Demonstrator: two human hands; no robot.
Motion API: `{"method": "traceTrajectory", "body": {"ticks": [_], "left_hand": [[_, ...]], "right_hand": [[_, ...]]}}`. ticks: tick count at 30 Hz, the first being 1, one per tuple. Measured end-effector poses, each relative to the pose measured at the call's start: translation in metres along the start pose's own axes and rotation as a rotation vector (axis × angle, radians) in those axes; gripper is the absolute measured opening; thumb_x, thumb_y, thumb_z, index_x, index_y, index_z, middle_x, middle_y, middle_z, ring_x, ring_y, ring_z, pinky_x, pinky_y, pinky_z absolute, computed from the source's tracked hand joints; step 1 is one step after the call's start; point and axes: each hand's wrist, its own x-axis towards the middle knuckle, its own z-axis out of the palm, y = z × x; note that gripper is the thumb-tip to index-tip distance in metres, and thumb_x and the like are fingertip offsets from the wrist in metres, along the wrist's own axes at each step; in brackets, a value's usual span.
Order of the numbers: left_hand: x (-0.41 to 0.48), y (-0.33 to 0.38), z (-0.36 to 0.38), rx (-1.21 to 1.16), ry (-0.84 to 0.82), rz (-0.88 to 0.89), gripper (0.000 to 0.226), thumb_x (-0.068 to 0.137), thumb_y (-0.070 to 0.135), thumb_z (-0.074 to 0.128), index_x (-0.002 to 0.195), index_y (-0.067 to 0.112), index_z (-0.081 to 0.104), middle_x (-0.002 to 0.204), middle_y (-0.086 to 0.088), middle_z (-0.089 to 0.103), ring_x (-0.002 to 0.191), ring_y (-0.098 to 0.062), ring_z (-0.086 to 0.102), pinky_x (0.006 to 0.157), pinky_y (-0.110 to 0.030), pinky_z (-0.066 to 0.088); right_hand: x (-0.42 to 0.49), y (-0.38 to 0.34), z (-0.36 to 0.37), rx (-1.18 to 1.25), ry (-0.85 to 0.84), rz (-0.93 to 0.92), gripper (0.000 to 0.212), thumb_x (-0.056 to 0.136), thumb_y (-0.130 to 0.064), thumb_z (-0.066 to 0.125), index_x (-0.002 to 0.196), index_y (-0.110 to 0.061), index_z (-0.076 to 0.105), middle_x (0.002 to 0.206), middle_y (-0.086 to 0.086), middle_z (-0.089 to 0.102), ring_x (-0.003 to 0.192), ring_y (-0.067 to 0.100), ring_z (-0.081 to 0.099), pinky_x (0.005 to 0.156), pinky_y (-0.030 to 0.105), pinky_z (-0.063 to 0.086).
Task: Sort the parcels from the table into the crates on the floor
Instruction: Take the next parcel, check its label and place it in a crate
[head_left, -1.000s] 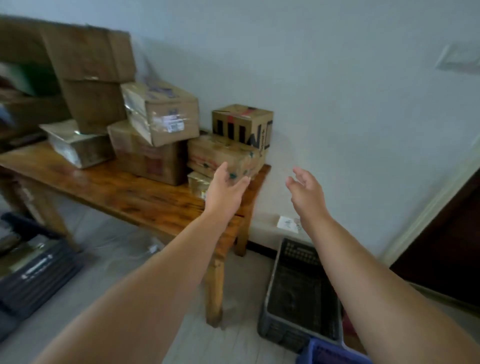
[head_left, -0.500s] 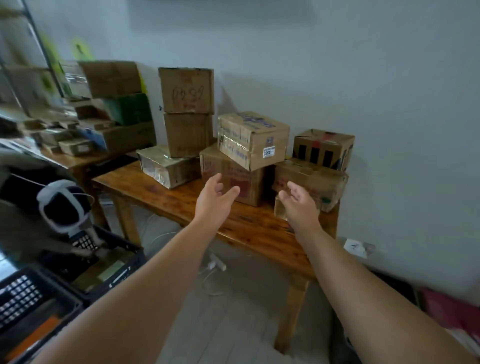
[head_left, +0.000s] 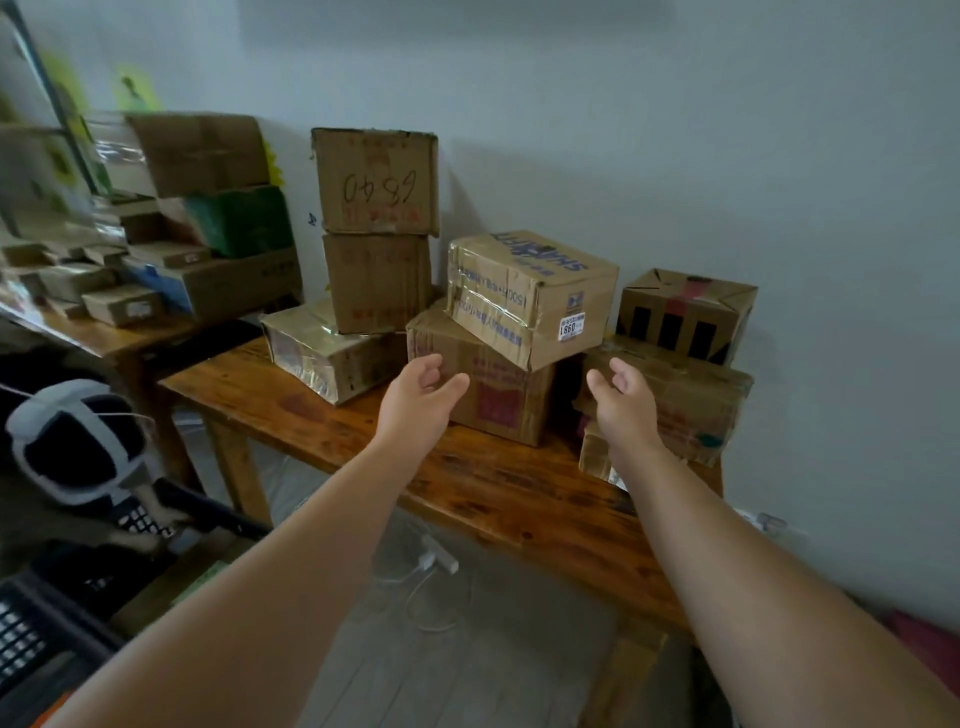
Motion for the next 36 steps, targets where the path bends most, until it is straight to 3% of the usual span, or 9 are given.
{"method": "traceTrajectory", "body": {"ticks": [4, 9, 16, 20, 25, 28, 31, 33, 36], "left_hand": [[0.065, -0.007, 0.028, 0.01, -0.028, 0.0, 0.054, 0.089, 0.035, 0.061, 0.138, 0.024, 0.043, 0.137, 0.001, 0.049, 0.122, -0.016, 0.049, 0.101, -0.035, 0.042], [0.15, -0.007, 0.075, -0.04, -0.085, -0.033, 0.061, 0.087, 0.035, 0.063, 0.141, 0.025, 0.037, 0.138, 0.003, 0.048, 0.115, -0.011, 0.049, 0.095, -0.032, 0.043], [0.23, -0.016, 0.109, -0.054, -0.191, -0.104, 0.101, 0.071, 0.051, 0.075, 0.149, 0.033, 0.013, 0.155, 0.001, 0.024, 0.137, -0.023, 0.031, 0.11, -0.046, 0.031], [0.251, -0.018, 0.114, -0.067, -0.261, -0.115, 0.118, 0.06, 0.053, 0.08, 0.149, 0.036, 0.005, 0.157, 0.001, 0.017, 0.14, -0.024, 0.024, 0.112, -0.047, 0.026], [0.259, -0.02, 0.113, -0.078, -0.362, -0.075, 0.143, 0.032, 0.068, 0.075, 0.149, 0.036, -0.001, 0.157, 0.002, 0.018, 0.141, -0.023, 0.023, 0.113, -0.051, 0.025], [0.273, -0.026, 0.097, -0.123, -0.377, -0.053, 0.135, 0.038, 0.065, 0.076, 0.15, 0.035, 0.006, 0.155, 0.003, 0.021, 0.14, -0.021, 0.025, 0.112, -0.044, 0.027], [0.288, -0.038, 0.072, -0.202, -0.358, -0.03, 0.101, 0.06, 0.052, 0.076, 0.146, 0.03, 0.029, 0.146, 0.003, 0.04, 0.121, -0.011, 0.049, 0.097, -0.03, 0.044], [0.3, -0.048, 0.054, -0.192, -0.34, -0.003, 0.068, 0.079, 0.044, 0.068, 0.14, 0.027, 0.042, 0.135, 0.004, 0.052, 0.102, -0.002, 0.056, 0.085, -0.019, 0.046], [0.317, -0.06, 0.032, -0.14, -0.395, 0.009, 0.053, 0.089, 0.043, 0.055, 0.137, 0.021, 0.047, 0.131, 0.002, 0.057, 0.115, -0.011, 0.055, 0.1, -0.03, 0.042]], "right_hand": [[0.062, 0.005, 0.016, -0.002, 0.05, -0.003, 0.051, 0.096, -0.027, 0.054, 0.144, -0.021, 0.037, 0.151, 0.005, 0.036, 0.136, 0.023, 0.036, 0.103, 0.037, 0.035], [0.142, 0.009, 0.031, -0.014, 0.096, 0.001, 0.051, 0.096, -0.028, 0.054, 0.144, -0.019, 0.038, 0.147, 0.005, 0.041, 0.133, 0.025, 0.04, 0.092, 0.032, 0.034], [0.237, 0.004, 0.05, 0.048, 0.124, 0.026, 0.059, 0.096, -0.033, 0.053, 0.148, -0.024, 0.027, 0.152, 0.006, 0.034, 0.136, 0.026, 0.037, 0.11, 0.045, 0.034], [0.265, 0.004, 0.057, 0.084, 0.065, 0.045, 0.069, 0.09, -0.012, 0.049, 0.151, -0.029, 0.02, 0.15, 0.005, 0.036, 0.135, 0.027, 0.037, 0.106, 0.042, 0.034], [0.273, 0.005, 0.064, 0.087, 0.084, 0.087, 0.072, 0.08, 0.001, 0.048, 0.146, -0.024, 0.032, 0.132, 0.004, 0.048, 0.116, 0.023, 0.045, 0.092, 0.037, 0.039], [0.267, 0.008, 0.071, 0.063, 0.108, 0.072, 0.049, 0.079, 0.0, 0.052, 0.125, -0.015, 0.054, 0.114, 0.004, 0.057, 0.104, 0.022, 0.05, 0.086, 0.037, 0.044], [0.252, 0.009, 0.078, 0.029, 0.141, 0.036, 0.02, 0.08, -0.001, 0.055, 0.09, -0.016, 0.063, 0.091, 0.0, 0.06, 0.093, 0.023, 0.053, 0.069, 0.031, 0.04], [0.241, 0.012, 0.092, 0.042, 0.155, 0.045, 0.022, 0.08, -0.001, 0.056, 0.094, -0.019, 0.06, 0.094, -0.001, 0.058, 0.098, 0.025, 0.053, 0.075, 0.034, 0.04], [0.221, 0.017, 0.117, 0.083, 0.149, 0.111, 0.04, 0.079, 0.001, 0.056, 0.113, -0.02, 0.049, 0.107, 0.002, 0.055, 0.1, 0.025, 0.051, 0.077, 0.037, 0.039]]}}
